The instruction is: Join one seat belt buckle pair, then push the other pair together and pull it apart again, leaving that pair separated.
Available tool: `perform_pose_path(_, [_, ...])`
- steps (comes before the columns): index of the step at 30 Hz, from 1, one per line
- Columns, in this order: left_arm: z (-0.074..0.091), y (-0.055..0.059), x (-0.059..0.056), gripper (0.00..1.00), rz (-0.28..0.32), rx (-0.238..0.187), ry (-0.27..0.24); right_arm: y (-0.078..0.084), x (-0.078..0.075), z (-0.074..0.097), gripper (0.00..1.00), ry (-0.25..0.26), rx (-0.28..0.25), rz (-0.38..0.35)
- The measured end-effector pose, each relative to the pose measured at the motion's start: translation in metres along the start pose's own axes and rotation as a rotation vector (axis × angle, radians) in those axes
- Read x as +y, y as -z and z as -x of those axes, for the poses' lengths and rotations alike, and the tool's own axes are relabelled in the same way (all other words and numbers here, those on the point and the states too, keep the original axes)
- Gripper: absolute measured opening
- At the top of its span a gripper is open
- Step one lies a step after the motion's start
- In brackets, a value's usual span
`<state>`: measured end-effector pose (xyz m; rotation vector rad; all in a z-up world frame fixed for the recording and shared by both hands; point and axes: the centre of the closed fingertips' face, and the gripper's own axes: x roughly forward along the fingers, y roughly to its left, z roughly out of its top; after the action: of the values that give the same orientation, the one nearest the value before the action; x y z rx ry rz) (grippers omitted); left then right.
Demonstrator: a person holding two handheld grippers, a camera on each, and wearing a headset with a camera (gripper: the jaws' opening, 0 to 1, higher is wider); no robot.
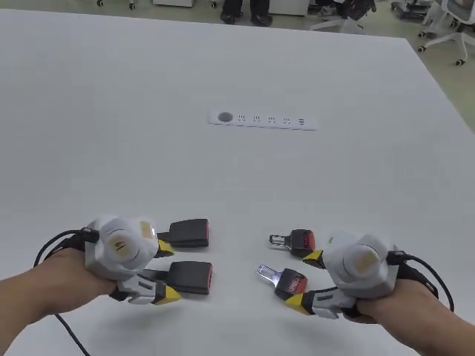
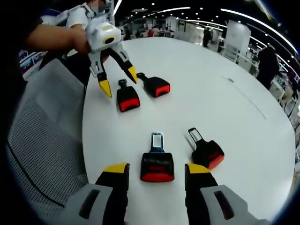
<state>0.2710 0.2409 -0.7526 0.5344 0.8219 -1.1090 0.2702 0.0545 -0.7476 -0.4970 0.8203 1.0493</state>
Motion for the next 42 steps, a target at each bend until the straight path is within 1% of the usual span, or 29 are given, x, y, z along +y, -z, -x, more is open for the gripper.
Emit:
perform_pose_path(2, [-0.003,-0.004,-0.001,0.47,0.0,-0.005,0.012,0.001,0.001,-0.002,0.41,-0.007,0.007,0.012])
perform_pose_path(6, [-0.007,-0.003,-0.001,0.44,-0.017,0.007,0.02,0.003,0.0,-0.006,0.41,-0.015,0.022,0.02])
perform_pose_path(8, [-0.01,-0.002,-0.001,0.42,-0.029,0.013,0.024,0.004,-0.002,-0.009,0.4,-0.02,0.029,0.028])
perform_pose_path(9, [-0.012,0.002,0.001,0.42,-0.039,0.022,0.022,0.004,-0.002,-0.01,0.4,-0.021,0.03,0.029])
perform_pose_path(11, [-0.012,0.001,0.0,0.41,-0.052,0.027,0.029,0.007,-0.004,-0.014,0.4,-0.026,0.036,0.031])
perform_pose_path(13, [-0.015,0.002,0.0,0.4,-0.055,0.03,0.035,0.009,-0.005,-0.016,0.39,-0.031,0.044,0.037])
perform_pose_path(15, [-0.017,0.003,0.0,0.39,-0.063,0.035,0.036,0.007,-0.002,-0.015,0.37,-0.043,0.054,0.041])
perform_pose_path(17, [-0.019,0.005,0.001,0.4,-0.076,0.046,0.03,0.011,-0.004,-0.02,0.36,-0.05,0.061,0.052])
perform_pose_path(22, [-0.02,0.007,0.001,0.38,-0.088,0.054,0.041,0.013,-0.004,-0.022,0.35,-0.07,0.078,0.068])
perform_pose_path(25, [-0.021,0.007,0.001,0.36,-0.089,0.059,0.045,0.013,0.0,-0.021,0.32,-0.089,0.092,0.087])
perform_pose_path(26, [-0.021,0.006,0.0,0.36,-0.09,0.057,0.048,0.015,-0.002,-0.023,0.32,-0.092,0.095,0.101])
perform_pose_path(30, [-0.022,0.008,0.002,0.36,-0.091,0.054,0.055,0.018,-0.002,-0.024,0.32,-0.107,0.113,0.124])
perform_pose_path(31, [-0.022,0.007,0.002,0.36,-0.091,0.054,0.057,0.019,-0.002,-0.024,0.32,-0.111,0.12,0.132])
perform_pose_path(33, [-0.023,0.007,0.002,0.36,-0.091,0.054,0.059,0.022,-0.001,-0.022,0.33,-0.118,0.149,0.167])
perform_pose_path(34, [-0.023,0.007,0.002,0.36,-0.093,0.053,0.06,0.019,0.0,-0.02,0.33,-0.121,0.141,0.198])
perform_pose_path(36, [-0.022,0.007,0.001,0.36,-0.101,0.052,0.061,0.02,-0.002,-0.023,0.33,-0.127,0.146,0.207])
perform_pose_path(39, [-0.022,0.007,0.0,0.35,-0.124,0.056,0.061,0.02,-0.003,-0.023,0.33,-0.136,0.154,0.247])
perform_pose_path(42, [-0.022,0.007,0.0,0.35,-0.138,0.064,0.062,0.022,-0.004,-0.025,0.33,-0.143,0.16,0.258])
